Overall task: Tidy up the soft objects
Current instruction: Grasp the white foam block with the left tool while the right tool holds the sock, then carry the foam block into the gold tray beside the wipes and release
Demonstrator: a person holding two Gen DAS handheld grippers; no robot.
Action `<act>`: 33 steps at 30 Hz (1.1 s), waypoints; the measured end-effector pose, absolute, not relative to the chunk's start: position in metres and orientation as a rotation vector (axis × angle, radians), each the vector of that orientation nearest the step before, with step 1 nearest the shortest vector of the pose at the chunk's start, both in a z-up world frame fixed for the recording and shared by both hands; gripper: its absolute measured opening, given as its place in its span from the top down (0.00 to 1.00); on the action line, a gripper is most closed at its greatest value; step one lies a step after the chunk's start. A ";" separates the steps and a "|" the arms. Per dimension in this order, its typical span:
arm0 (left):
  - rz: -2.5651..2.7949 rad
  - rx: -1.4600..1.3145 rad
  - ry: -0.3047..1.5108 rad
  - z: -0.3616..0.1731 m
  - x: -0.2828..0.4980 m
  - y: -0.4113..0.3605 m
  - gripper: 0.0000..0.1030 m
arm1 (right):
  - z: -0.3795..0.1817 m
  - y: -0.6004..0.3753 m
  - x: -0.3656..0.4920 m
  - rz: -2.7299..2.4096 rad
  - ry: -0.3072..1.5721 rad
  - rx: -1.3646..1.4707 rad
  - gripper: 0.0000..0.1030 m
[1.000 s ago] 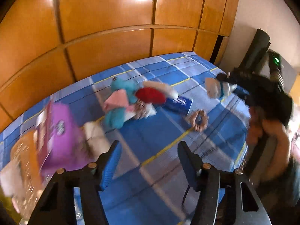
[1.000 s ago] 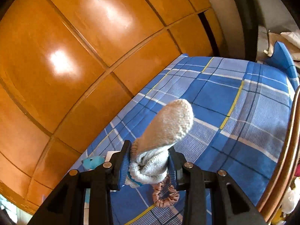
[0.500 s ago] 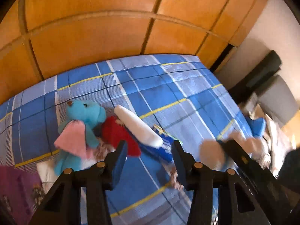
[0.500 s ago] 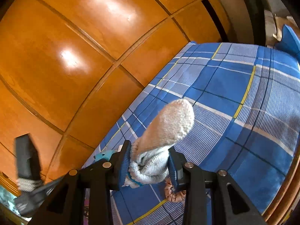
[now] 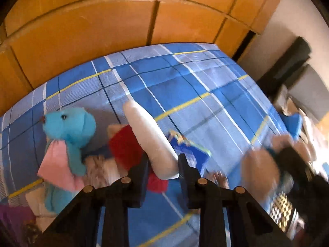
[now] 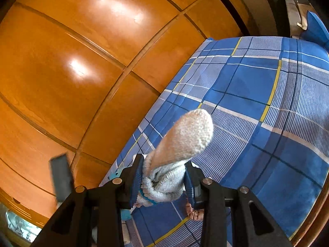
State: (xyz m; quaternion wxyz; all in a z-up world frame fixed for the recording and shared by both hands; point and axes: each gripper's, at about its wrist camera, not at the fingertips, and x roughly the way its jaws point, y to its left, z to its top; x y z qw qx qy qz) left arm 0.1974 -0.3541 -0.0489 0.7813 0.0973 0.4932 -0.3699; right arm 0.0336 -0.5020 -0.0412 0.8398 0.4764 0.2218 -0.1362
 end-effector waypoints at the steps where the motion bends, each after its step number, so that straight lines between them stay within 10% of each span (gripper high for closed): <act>1: -0.819 0.212 1.048 -0.045 0.187 -0.344 0.74 | -0.041 -0.501 0.034 -0.287 0.470 1.002 0.65; 15: -0.901 0.242 1.122 -0.075 0.094 -0.238 0.72 | -0.032 -0.486 0.044 -0.300 0.512 0.881 0.65; 24: -0.832 0.101 1.224 -0.099 0.112 -0.233 0.47 | -0.029 -0.481 0.046 -0.325 0.529 0.826 0.65; 33: -0.785 0.204 1.094 -0.073 0.102 -0.246 0.77 | -0.027 -0.478 0.048 -0.334 0.542 0.790 0.65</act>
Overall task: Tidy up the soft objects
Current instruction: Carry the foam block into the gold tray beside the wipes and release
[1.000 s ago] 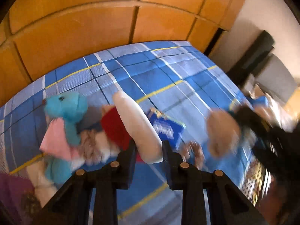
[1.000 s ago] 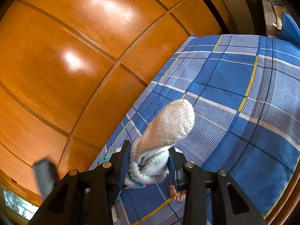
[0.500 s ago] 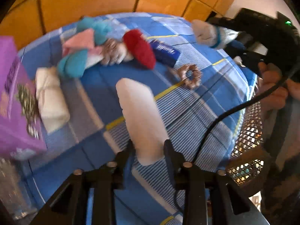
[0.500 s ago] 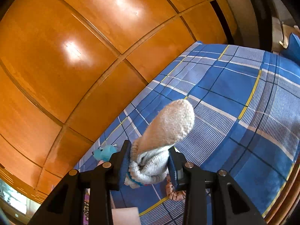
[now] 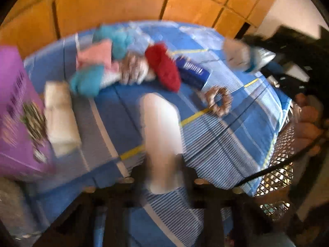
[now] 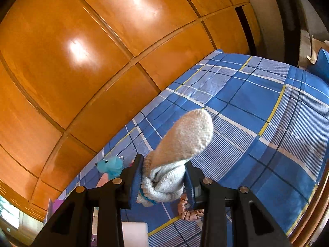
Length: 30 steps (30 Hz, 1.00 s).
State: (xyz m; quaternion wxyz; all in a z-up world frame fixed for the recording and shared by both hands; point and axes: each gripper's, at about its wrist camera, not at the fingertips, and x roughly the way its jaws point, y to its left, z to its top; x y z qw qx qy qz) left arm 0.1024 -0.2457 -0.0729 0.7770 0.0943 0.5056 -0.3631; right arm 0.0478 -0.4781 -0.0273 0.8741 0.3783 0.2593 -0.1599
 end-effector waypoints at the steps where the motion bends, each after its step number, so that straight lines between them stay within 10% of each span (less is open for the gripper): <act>1: -0.789 0.202 1.071 -0.062 0.103 -0.244 0.77 | -0.027 -0.478 0.048 -0.333 0.543 0.787 0.65; 17: -0.529 0.053 0.738 0.106 0.198 -0.127 0.77 | -0.024 -0.464 0.055 -0.346 0.575 0.695 0.65; 30: -0.041 -0.181 0.750 0.055 0.172 0.135 0.77 | -0.020 -0.447 0.065 -0.327 0.614 0.574 0.65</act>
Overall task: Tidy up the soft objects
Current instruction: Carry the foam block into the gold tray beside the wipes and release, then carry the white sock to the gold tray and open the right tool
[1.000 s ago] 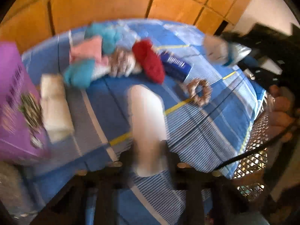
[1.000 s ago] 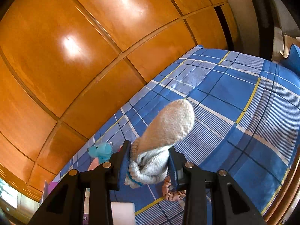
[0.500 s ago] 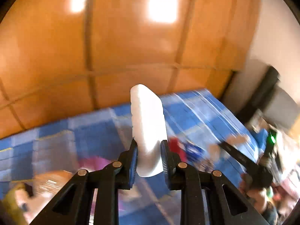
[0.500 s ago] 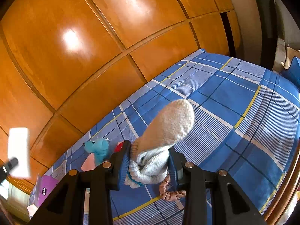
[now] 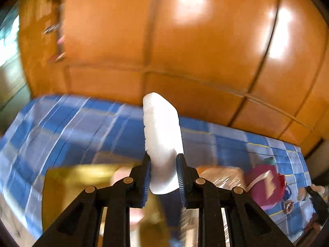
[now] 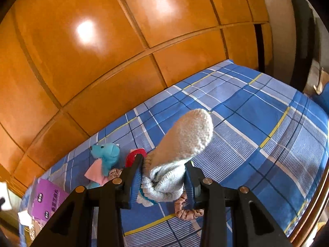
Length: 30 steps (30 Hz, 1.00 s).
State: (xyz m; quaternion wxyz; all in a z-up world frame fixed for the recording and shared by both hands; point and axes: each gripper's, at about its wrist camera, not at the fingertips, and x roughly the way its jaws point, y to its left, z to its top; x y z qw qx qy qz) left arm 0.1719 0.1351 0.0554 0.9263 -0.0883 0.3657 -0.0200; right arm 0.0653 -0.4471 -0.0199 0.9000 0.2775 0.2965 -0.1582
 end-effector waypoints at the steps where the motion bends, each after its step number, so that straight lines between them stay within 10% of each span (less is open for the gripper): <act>1: -0.018 -0.198 0.756 0.045 0.158 0.151 0.77 | -0.020 -0.445 0.067 -0.325 0.622 0.558 0.65; 15: -0.226 -0.398 0.932 -0.070 0.049 0.158 0.72 | -0.035 -0.406 0.097 -0.331 0.817 0.299 0.65; 22: -0.130 -0.336 0.913 -0.079 0.036 0.161 0.39 | -0.042 -0.404 0.106 -0.372 0.891 0.263 0.65; 30: -0.074 -0.265 0.846 -0.067 0.019 0.177 0.30 | -0.042 -0.412 0.127 -0.358 0.962 0.344 0.65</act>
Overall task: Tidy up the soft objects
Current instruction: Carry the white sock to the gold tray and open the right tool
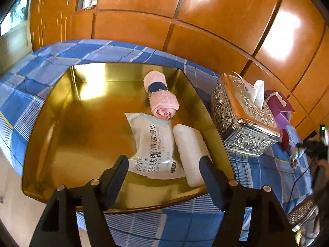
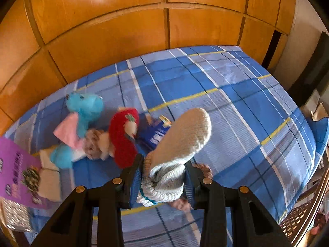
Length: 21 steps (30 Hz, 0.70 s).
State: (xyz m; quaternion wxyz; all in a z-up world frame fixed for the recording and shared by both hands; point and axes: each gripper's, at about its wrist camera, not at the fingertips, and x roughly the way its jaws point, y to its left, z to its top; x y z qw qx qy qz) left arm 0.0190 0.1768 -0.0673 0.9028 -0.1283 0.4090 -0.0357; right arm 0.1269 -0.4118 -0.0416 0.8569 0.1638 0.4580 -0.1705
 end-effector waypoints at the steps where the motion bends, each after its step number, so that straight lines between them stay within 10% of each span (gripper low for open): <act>1: -0.070 -0.257 0.842 -0.065 0.018 0.176 0.30 | -0.036 -0.410 0.131 -0.346 0.957 0.350 0.65; 21: -0.007 -0.239 0.791 -0.045 0.009 0.201 0.24 | 0.116 -0.111 0.182 0.510 0.707 -0.056 0.65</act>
